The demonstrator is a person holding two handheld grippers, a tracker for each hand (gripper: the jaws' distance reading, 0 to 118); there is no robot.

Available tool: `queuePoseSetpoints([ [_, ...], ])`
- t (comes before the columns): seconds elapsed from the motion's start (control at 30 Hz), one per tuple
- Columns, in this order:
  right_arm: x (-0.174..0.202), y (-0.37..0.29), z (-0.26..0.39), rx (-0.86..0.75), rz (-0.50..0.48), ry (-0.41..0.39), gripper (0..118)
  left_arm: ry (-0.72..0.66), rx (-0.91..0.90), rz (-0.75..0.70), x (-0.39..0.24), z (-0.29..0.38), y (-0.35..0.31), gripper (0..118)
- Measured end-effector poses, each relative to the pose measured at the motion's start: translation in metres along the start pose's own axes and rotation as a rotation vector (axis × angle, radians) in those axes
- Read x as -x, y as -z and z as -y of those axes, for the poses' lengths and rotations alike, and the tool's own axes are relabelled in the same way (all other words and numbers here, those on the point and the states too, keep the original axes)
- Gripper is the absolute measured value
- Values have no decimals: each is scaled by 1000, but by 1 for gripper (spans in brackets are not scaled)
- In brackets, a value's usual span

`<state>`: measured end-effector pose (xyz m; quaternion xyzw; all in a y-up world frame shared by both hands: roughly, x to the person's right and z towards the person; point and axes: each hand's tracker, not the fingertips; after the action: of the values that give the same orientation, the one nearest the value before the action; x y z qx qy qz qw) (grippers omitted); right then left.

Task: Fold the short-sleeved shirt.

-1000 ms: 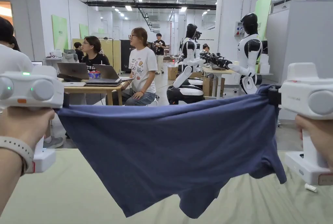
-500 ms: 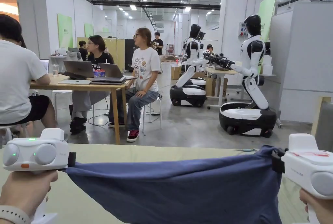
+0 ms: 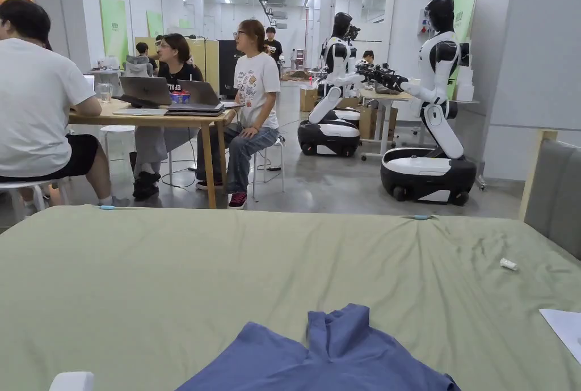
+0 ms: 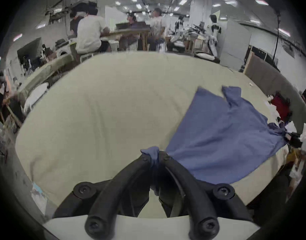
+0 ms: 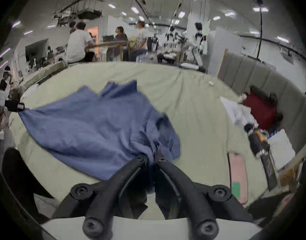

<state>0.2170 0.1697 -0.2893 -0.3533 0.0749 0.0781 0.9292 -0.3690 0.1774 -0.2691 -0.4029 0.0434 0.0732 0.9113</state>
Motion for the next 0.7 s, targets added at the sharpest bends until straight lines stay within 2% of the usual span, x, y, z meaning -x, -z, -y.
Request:
queuePoseSetpoints([
  [0.03, -1, -3, 0, -12, 5, 9, 10, -6, -20, 2, 3, 0, -3, 9],
  [0.07, 5, -24, -11, -41, 10, 21, 20, -11, -55, 11, 3, -2, -10, 19],
  [0.1, 8, -35, -22, -84, 12, 33, 39, 12, -90, -13, -3, -7, -21, 39],
  [0.13, 11, -44, -32, -114, 22, 38, 68, 52, -123, -44, -12, -14, -32, 77],
  [0.17, 12, -46, -46, -145, 12, 45, 82, 104, -180, -67, -23, -22, -44, 101],
  [0.2, 18, -54, -61, -177, -8, 62, 89, 145, -241, -81, -36, -31, -54, 115],
  [0.23, 28, -63, -76, -216, -22, 74, 91, 169, -312, -94, -49, -39, -64, 117],
  [0.3, 60, -81, -106, -305, -32, 42, 94, 228, -448, -89, -82, -60, -82, 117],
  [0.4, 98, -89, -138, -385, -36, 18, 95, 232, -509, 1, -121, -82, -92, 117],
  [0.5, 125, -81, -152, -392, -11, 16, 95, 201, -503, 58, -146, -96, -95, 115],
  [0.53, 131, -79, -154, -392, -11, 15, 88, 205, -503, 58, -153, -95, -97, 111],
  [0.57, 136, -78, -154, -391, -14, 14, 68, 213, -511, 58, -155, -94, -98, 99],
  [0.6, 138, -78, -154, -389, -21, 10, 32, 219, -523, 50, -156, -93, -100, 76],
  [0.63, 142, -75, -154, -386, -17, 8, 1, 230, -524, 31, -154, -92, -99, 23],
  [0.67, 146, -74, -152, -390, 18, 6, 1, 241, -526, -6, -151, -90, -96, 0],
  [0.7, 147, -73, -150, -407, 1, 0, 0, 230, -548, -22, -145, -86, -97, 0],
])
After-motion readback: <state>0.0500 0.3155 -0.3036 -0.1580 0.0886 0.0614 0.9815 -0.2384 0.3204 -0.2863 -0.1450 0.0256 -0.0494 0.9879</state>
